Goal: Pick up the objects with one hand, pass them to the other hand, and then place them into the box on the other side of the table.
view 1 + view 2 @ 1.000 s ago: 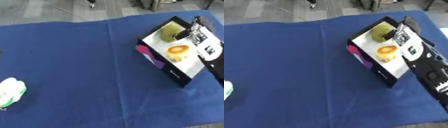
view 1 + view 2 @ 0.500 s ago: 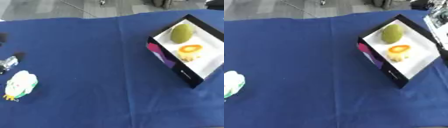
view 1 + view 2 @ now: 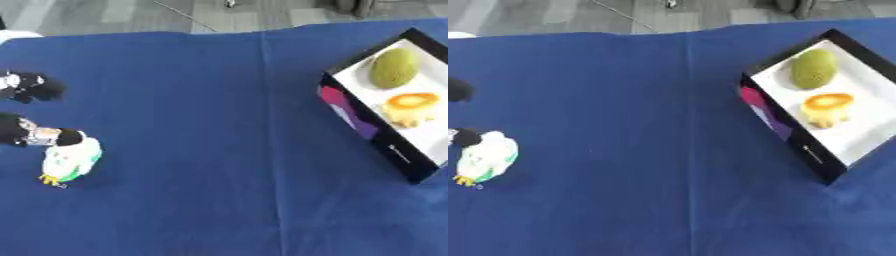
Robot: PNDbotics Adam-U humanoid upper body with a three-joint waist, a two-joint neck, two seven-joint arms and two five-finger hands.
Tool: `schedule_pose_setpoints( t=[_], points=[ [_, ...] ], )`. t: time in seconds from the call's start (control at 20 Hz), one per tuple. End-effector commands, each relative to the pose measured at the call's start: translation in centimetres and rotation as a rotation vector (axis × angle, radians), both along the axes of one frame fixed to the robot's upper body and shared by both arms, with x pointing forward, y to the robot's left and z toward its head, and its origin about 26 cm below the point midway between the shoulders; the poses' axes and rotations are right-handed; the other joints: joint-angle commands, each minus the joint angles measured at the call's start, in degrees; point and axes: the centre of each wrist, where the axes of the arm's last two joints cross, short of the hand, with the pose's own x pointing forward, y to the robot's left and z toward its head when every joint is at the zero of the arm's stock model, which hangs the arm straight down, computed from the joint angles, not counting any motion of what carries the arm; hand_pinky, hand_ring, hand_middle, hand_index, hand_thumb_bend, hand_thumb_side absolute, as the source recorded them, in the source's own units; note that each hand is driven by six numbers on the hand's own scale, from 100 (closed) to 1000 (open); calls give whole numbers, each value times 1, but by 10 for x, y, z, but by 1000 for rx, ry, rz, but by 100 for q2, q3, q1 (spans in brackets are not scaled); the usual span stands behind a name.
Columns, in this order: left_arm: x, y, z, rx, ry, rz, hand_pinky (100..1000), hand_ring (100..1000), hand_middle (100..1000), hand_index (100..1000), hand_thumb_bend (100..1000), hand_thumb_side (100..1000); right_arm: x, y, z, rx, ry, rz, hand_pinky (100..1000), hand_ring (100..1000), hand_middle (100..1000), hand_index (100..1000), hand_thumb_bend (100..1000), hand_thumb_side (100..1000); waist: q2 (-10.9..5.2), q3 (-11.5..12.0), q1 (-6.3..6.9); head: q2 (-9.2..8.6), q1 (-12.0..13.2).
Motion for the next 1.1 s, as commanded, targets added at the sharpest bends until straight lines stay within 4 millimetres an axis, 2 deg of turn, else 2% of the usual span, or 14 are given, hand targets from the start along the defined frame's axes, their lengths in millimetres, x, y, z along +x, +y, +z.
schedule_pose_setpoints(
  t=[0.05,0.35,0.7,0.75,0.8,1.1],
  points=[
    [5,8,6,104,45,41,947,926,831,910,780,540,-15,8,17,43,-81,-163,713,860,855,930,100,298,-153,-8,1,-7,64],
    [25,17,-11,218,110,111,943,940,842,912,822,524,-25,24,19,41,-113,-102,714,855,850,925,100,281,-152,-21,-5,4,155],
    [48,27,-38,282,152,226,920,931,830,895,813,507,-27,29,18,31,-119,-86,714,852,846,921,100,275,-151,-18,-21,31,290],
    [50,27,-43,280,164,231,911,924,821,887,846,503,-27,29,18,30,-119,-86,714,852,847,921,100,267,-151,-19,-24,33,293],
    [53,27,-47,276,175,234,910,923,819,885,814,519,-27,29,18,30,-119,-87,714,852,846,921,100,274,-152,-19,-27,38,293],
    [65,27,-68,262,231,244,892,913,796,863,802,533,-24,28,16,33,-113,-97,714,850,845,919,100,277,-156,-26,-39,52,327]
  ],
)
